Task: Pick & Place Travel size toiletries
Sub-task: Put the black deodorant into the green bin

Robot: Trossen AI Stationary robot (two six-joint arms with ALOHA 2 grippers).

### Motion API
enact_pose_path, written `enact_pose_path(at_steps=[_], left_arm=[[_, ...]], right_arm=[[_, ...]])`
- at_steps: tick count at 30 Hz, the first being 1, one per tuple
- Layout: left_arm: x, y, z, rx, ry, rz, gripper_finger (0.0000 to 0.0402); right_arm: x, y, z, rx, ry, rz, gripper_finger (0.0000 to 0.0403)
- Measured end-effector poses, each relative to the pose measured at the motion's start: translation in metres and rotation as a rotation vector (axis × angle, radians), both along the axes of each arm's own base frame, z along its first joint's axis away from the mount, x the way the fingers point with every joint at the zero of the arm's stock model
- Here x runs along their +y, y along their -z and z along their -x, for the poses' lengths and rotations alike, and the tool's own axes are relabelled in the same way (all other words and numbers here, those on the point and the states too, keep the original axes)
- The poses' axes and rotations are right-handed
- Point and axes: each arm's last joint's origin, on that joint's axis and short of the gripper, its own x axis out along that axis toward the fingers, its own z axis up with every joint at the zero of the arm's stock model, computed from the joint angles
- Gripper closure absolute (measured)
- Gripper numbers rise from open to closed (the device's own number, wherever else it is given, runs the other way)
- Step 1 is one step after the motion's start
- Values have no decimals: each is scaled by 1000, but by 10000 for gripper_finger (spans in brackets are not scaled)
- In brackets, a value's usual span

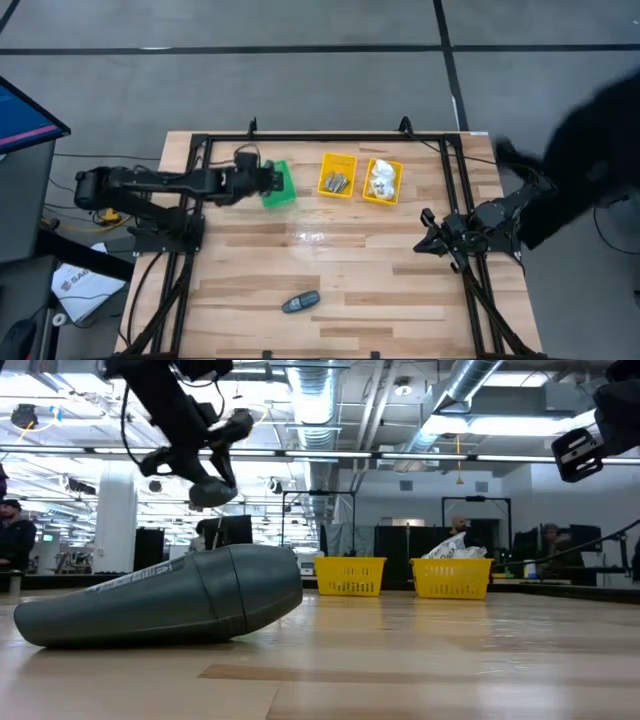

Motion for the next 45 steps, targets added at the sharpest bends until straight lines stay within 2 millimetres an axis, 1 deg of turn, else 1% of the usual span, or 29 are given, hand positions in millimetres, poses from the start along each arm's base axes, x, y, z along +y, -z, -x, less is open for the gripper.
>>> enact_pose_path(at_steps=[3, 5, 13, 16, 19, 23, 27, 32, 35, 37, 39, 42, 45], left_arm=[[15, 3, -5, 2, -3, 0, 274], [19, 8, -9, 9, -3, 10, 274], [17, 45, -30, 143, 14, 46, 276], [16, 56, -34, 171, 8, 60, 273], [16, 62, -37, 189, 5, 63, 270], [17, 63, -37, 188, -8, 47, 263], [19, 63, -37, 209, 10, 41, 239], [18, 63, -37, 262, 73, 30, 182], [17, 54, -36, 237, 122, 39, 153], [13, 40, -34, 193, 223, 56, 141], [3, 24, -33, 126, 364, 66, 134], [-24, -2, -29, -10, 604, 77, 132], [-61, -22, -24, -141, 809, 90, 131]], right_arm=[[0, 0, 0, 0, 0, 0, 403], [0, 0, 0, 0, 0, 0, 403], [0, 0, 0, 0, 0, 0, 403], [0, 0, 0, 0, 0, 0, 403], [0, 0, 0, 0, 0, 0, 403], [0, 0, 0, 0, 0, 0, 403], [0, 0, 0, 0, 0, 0, 403], [0, 0, 0, 0, 0, 0, 403], [0, 0, 0, 0, 0, 0, 403], [0, 0, 0, 0, 0, 0, 403], [0, 0, 0, 0, 0, 0, 403], [0, 0, 0, 0, 0, 0, 403], [0, 0, 0, 0, 0, 0, 403]])
